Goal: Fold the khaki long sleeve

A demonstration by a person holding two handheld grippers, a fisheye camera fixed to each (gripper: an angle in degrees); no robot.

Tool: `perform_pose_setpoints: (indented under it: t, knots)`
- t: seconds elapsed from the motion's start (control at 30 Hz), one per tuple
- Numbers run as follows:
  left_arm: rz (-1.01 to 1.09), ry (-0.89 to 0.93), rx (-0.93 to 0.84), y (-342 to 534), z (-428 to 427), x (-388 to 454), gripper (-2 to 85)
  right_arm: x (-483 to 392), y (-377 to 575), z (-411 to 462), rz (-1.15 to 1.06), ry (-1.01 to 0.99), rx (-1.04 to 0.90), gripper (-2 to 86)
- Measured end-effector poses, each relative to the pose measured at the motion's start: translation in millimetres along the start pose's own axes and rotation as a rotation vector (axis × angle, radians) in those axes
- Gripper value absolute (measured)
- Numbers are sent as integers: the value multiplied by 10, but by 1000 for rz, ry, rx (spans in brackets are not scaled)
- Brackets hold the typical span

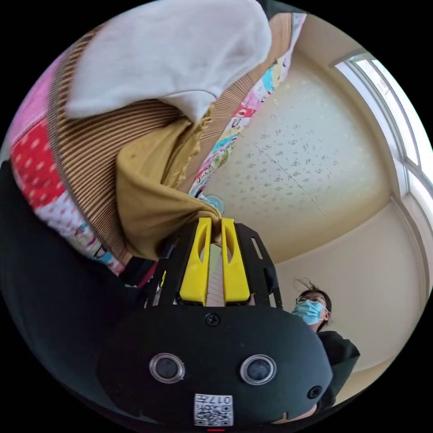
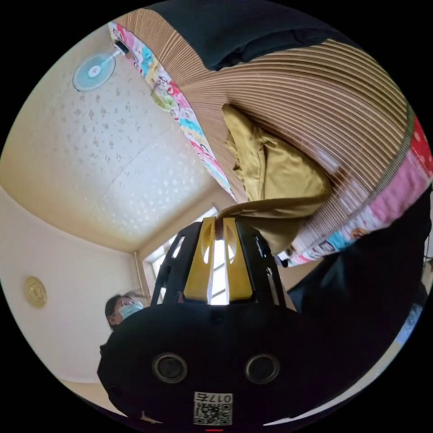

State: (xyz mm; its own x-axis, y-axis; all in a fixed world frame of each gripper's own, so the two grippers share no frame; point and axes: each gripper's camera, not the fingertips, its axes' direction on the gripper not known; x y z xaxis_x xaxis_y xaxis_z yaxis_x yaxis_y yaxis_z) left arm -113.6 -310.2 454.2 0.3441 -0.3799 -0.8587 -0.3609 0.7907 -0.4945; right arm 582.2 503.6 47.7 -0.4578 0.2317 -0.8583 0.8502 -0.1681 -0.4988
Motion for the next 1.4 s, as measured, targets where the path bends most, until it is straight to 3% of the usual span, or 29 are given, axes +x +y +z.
perform_pose_setpoints:
  t: [0.23,0.43,0.57,0.7,0.77,0.9,1.0,1.13,1.23,1.3,1.4]
  knots:
    - [210,-122,-75,-1291,1430,871,44,-465,-967,931,-80,-14,68,29]
    - [208,-313,-55,-2313,2404,773,48,-603,-1937,1624,-112,253,145,33]
    - [322,-462,-90,-2605,2807,643,77,-713,-2239,1932,-287,408,197,41]
    - [481,-672,-136,-2297,2844,711,109,-739,-2074,2274,-448,702,65,72]
    - [557,-870,-190,-1860,2773,601,112,-535,-1914,2405,-462,854,-23,96]
    - [621,-1059,-278,-1203,2592,220,108,237,-1522,2470,-407,1089,-170,124]
    - [564,-1136,-365,-977,2482,-209,94,851,-1261,2423,-317,1112,-268,108]
    - [610,-1309,-461,-864,2621,-478,3,1181,-1011,2207,-253,1102,-268,43]
    - [592,-1274,-607,-839,2620,-468,-7,1002,-959,1990,-278,1146,-245,34]
    - [556,-1285,-604,-775,2448,-484,-8,831,-959,1868,-335,1268,-227,31]
    - [399,-1119,-544,-613,2106,-781,-5,914,-1010,1814,-342,1361,-300,28]
